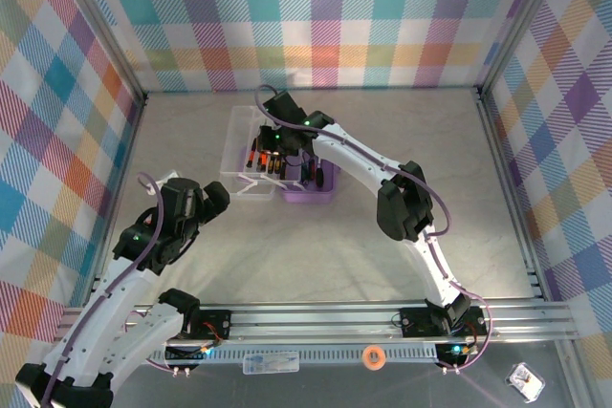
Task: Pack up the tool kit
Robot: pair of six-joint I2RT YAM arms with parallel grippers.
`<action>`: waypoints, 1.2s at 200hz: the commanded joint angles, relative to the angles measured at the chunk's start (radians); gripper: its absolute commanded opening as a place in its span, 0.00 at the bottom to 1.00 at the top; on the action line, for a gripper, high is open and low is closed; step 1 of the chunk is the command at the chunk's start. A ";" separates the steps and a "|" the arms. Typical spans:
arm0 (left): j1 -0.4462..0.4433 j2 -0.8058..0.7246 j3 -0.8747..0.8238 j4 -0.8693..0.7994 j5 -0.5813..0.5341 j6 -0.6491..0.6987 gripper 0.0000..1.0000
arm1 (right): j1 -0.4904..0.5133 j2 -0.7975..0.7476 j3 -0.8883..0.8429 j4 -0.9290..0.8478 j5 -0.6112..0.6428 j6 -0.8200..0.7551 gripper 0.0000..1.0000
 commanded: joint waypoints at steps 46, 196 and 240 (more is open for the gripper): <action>0.011 0.030 0.036 0.012 0.036 0.024 1.00 | -0.014 0.003 0.039 -0.043 0.017 -0.013 0.27; 0.505 0.577 0.198 0.321 0.462 -0.084 0.73 | -0.316 -0.541 -0.704 0.099 -0.027 -0.190 0.32; 0.534 0.837 0.219 0.362 0.585 0.017 0.46 | -0.468 -0.579 -0.900 0.177 -0.180 -0.186 0.38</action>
